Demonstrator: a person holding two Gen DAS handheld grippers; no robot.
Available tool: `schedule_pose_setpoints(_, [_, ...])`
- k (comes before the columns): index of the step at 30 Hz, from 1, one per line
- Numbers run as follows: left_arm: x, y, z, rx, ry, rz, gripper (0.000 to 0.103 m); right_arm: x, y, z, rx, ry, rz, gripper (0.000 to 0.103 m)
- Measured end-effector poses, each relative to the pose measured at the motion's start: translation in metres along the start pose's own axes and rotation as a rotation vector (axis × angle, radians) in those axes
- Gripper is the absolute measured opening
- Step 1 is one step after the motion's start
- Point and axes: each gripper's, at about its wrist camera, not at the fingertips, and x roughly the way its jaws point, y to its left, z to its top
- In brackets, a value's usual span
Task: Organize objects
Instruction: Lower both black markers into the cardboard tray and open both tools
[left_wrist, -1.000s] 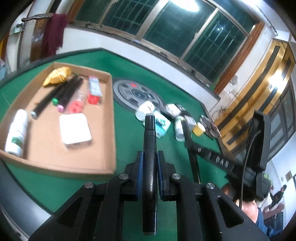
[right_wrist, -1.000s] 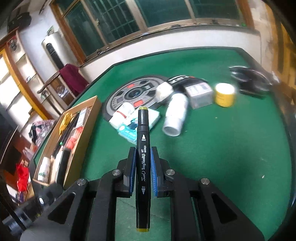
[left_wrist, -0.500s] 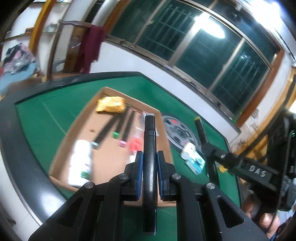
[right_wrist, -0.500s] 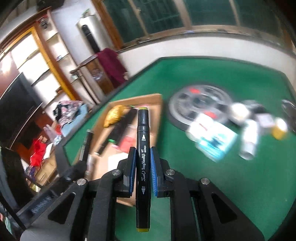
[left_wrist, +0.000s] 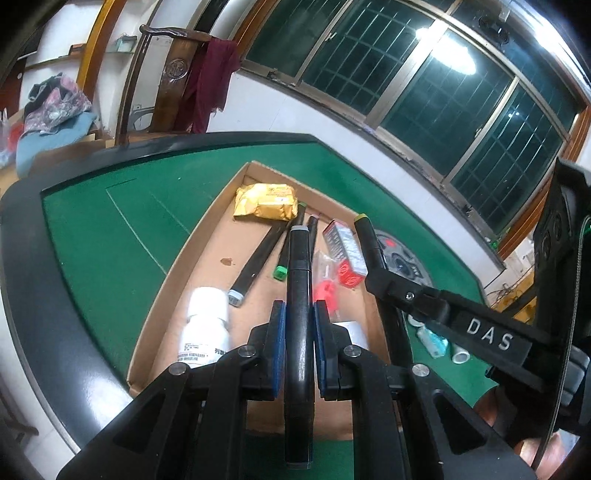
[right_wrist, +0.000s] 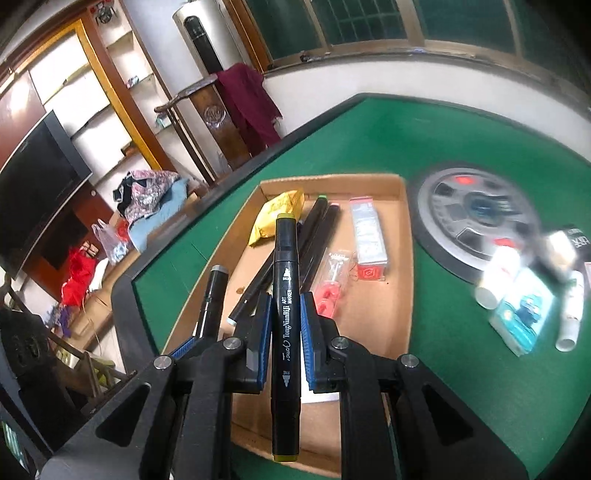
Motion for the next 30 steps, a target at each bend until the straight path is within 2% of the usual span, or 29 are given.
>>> schedule_pose_setpoints(9, [0.013, 0.0, -0.009, 0.006, 0.042, 0.036, 0.012, 0.019, -0.001, -0.007, -0.027, 0.065, -0.023, 0.012])
schedule_pose_setpoints(16, [0.011, -0.002, -0.014, 0.038, 0.025, 0.064, 0.012, 0.032, -0.001, -0.015, -0.031, 0.109, -0.01, 0.012])
schedule_pose_setpoints(30, [0.004, -0.005, -0.017, 0.049, -0.003, 0.082, 0.012, 0.032, -0.004, -0.013, -0.032, 0.112, -0.012, 0.013])
